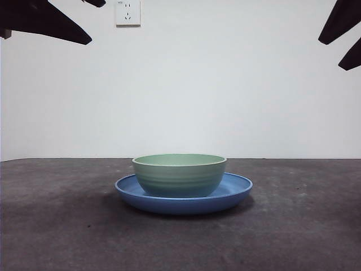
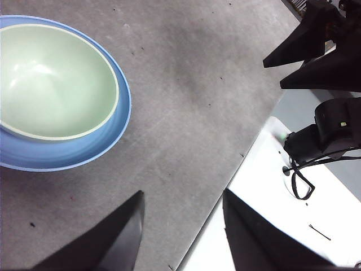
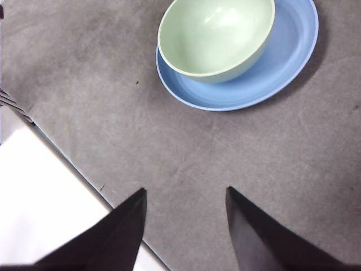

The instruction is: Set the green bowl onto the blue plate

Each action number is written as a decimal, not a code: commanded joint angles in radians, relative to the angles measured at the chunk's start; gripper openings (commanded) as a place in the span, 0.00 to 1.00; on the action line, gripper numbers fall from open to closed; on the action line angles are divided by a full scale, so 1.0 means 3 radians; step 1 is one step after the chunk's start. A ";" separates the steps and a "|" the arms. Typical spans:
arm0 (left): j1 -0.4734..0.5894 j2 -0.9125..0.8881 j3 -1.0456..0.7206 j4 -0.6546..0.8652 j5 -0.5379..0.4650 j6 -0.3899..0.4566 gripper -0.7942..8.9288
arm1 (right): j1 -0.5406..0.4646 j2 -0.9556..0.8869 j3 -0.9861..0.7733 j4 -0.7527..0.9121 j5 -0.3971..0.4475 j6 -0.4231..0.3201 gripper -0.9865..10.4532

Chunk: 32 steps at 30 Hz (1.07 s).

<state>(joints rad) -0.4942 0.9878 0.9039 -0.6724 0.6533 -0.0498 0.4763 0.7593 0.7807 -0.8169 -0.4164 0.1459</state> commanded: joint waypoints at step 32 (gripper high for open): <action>-0.0022 0.0018 0.0025 0.0027 0.0010 0.0029 0.09 | 0.0019 0.0011 0.0015 0.0083 -0.0005 -0.0014 0.10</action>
<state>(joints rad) -0.4942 0.9878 0.9039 -0.6720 0.6533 -0.0498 0.4763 0.7593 0.7807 -0.8017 -0.4164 0.1459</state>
